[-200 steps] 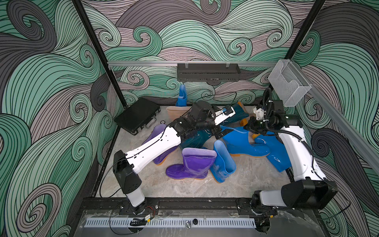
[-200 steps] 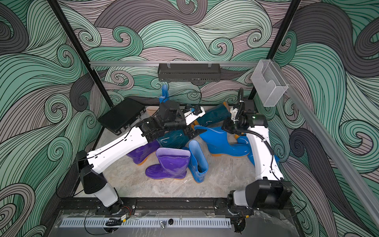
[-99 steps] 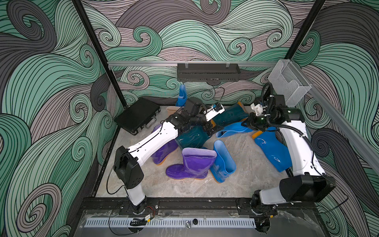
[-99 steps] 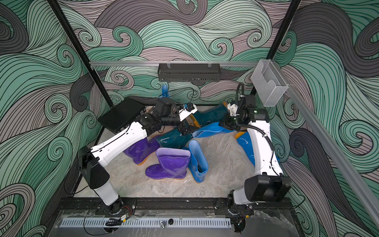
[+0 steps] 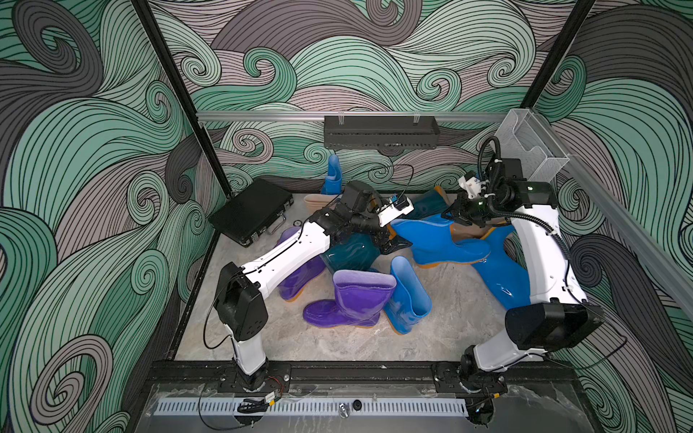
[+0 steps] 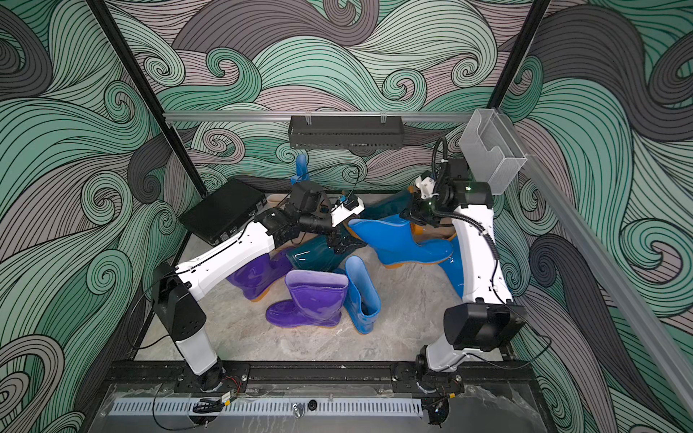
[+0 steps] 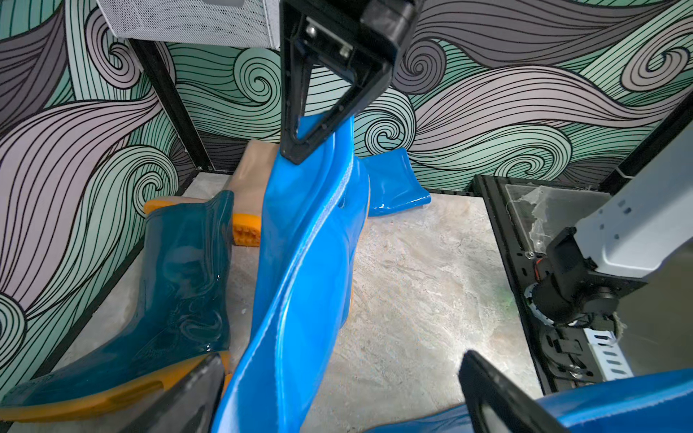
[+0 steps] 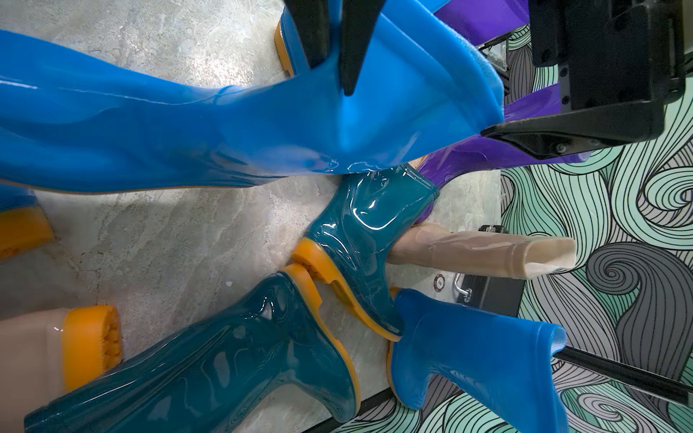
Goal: Match and arrange rain boots in pairs
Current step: Pick up the rain boot at the center of the board, then place the rain boot at the center of the board.
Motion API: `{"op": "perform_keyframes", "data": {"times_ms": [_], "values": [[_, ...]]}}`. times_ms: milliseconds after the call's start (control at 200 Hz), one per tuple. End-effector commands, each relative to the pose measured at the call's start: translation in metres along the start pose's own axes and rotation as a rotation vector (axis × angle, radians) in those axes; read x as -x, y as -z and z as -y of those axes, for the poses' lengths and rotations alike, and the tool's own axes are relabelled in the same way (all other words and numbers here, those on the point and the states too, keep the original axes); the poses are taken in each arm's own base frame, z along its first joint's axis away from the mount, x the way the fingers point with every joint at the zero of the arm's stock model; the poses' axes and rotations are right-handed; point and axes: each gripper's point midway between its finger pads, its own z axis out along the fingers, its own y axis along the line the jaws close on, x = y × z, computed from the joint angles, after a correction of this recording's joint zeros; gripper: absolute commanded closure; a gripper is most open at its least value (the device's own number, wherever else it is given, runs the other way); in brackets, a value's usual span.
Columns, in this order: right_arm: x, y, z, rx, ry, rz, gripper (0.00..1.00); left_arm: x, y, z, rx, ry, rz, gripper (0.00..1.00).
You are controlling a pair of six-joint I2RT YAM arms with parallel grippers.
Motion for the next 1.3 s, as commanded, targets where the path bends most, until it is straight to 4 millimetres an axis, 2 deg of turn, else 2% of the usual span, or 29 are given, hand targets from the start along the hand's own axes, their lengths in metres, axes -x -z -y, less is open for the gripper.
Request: {"op": "perform_keyframes", "data": {"times_ms": [0,125,235,345,415,470,510,555,655,725,755,846,906,1011,1071,1136,1186,1296], "values": [[0.011,0.021,-0.024,0.074,0.075,0.076,1.00,-0.004,-0.008,0.002,-0.021,-0.001,-0.014,0.02],[0.010,0.023,-0.026,0.079,0.080,0.077,1.00,-0.006,-0.016,-0.014,0.045,-0.025,-0.034,0.06],[0.013,0.024,-0.027,0.082,0.086,0.078,1.00,-0.001,-0.022,-0.024,0.083,-0.047,-0.034,0.22],[0.018,0.023,-0.028,0.087,0.089,0.080,1.00,0.003,-0.028,-0.027,0.091,-0.052,-0.043,0.52],[0.023,0.019,-0.026,0.080,0.090,0.077,1.00,0.008,-0.031,-0.023,0.083,-0.048,-0.043,0.76],[0.027,0.014,-0.023,0.073,0.091,0.071,0.98,0.017,-0.032,-0.019,0.087,-0.020,-0.038,1.00],[0.030,0.009,-0.020,0.065,0.090,0.065,0.95,0.022,-0.032,-0.020,0.103,0.026,-0.039,1.00],[0.033,0.002,-0.015,0.054,0.085,0.053,0.86,0.028,-0.032,-0.019,0.113,0.074,-0.037,1.00],[0.036,-0.015,-0.001,0.021,0.068,0.018,0.81,0.034,-0.034,-0.015,0.138,0.180,-0.032,1.00],[0.035,-0.027,0.009,0.004,0.059,-0.009,0.69,0.033,-0.035,-0.019,0.204,0.257,-0.041,1.00],[0.034,-0.032,0.013,-0.007,0.052,-0.021,0.60,0.031,-0.035,-0.022,0.235,0.304,-0.045,1.00],[0.032,-0.038,0.026,-0.057,0.053,-0.033,0.46,0.023,-0.036,-0.029,0.307,0.446,-0.050,1.00],[0.032,-0.035,0.031,-0.097,0.071,-0.014,0.29,0.022,-0.038,-0.027,0.297,0.502,-0.044,1.00],[0.034,-0.020,0.040,-0.186,0.103,0.058,0.18,0.018,-0.034,-0.032,0.363,0.591,-0.025,1.00],[0.035,-0.004,0.047,-0.257,0.118,0.133,0.07,0.018,-0.033,-0.034,0.385,0.648,0.000,1.00],[0.031,0.013,0.051,-0.311,0.133,0.196,0.01,0.021,-0.035,-0.034,0.396,0.690,0.021,1.00],[0.023,0.024,0.056,-0.347,0.135,0.231,0.01,0.022,-0.038,-0.033,0.406,0.709,0.029,1.00],[-0.003,0.032,0.064,-0.384,0.111,0.237,0.01,0.021,-0.045,-0.027,0.421,0.746,0.028,1.00]]}}
